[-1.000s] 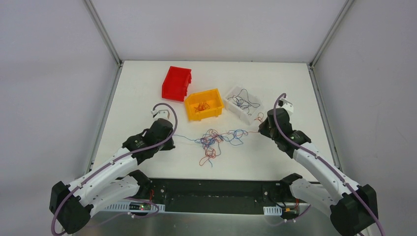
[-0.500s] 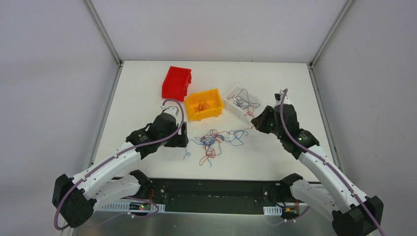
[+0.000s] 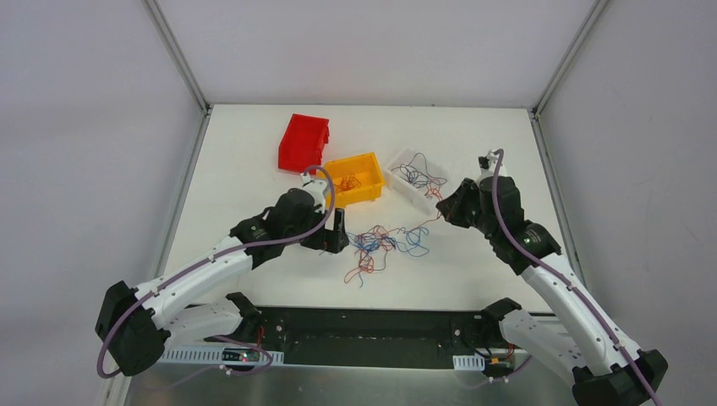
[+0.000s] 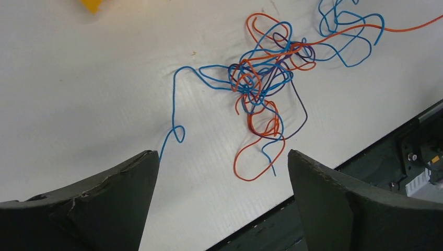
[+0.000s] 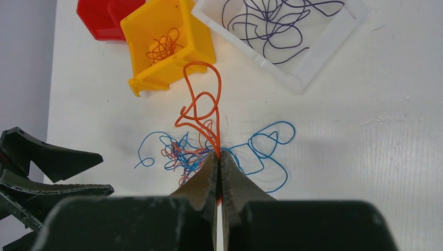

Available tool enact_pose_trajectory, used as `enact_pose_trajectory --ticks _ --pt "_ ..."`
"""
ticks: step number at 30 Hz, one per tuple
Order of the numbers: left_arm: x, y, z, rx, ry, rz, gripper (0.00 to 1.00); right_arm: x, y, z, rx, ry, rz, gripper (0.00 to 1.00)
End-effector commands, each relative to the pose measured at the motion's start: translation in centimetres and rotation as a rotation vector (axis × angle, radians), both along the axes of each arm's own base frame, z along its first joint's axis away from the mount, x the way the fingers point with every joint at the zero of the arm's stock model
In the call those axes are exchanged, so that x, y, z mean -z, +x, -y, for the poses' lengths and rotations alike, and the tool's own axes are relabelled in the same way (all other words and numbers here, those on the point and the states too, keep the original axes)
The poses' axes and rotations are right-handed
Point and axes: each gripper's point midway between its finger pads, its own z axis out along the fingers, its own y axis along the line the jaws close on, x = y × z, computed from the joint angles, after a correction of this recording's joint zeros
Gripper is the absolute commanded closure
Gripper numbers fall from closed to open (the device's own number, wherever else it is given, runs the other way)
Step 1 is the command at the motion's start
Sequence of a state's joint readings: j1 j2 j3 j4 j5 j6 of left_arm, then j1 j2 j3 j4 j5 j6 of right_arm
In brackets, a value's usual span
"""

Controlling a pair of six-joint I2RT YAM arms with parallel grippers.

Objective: Untangle the cables

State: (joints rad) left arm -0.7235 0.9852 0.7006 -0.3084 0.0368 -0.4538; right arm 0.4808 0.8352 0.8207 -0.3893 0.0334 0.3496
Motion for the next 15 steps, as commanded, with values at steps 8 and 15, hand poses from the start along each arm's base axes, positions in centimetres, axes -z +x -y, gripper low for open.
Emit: enact_pose_trajectory --ticks 8,15 --pt "-1.7 1.5 6.3 0.173 -0.041 0.094 0.02 -5.3 -1.7 -1.0 -0.113 0.055 0.082 1.00" --pt "-5.6 3.0 8.8 0.261 -0.127 0.260 0.02 -10.1 -1.8 -3.6 -0.241 0.141 0.119 1.00"
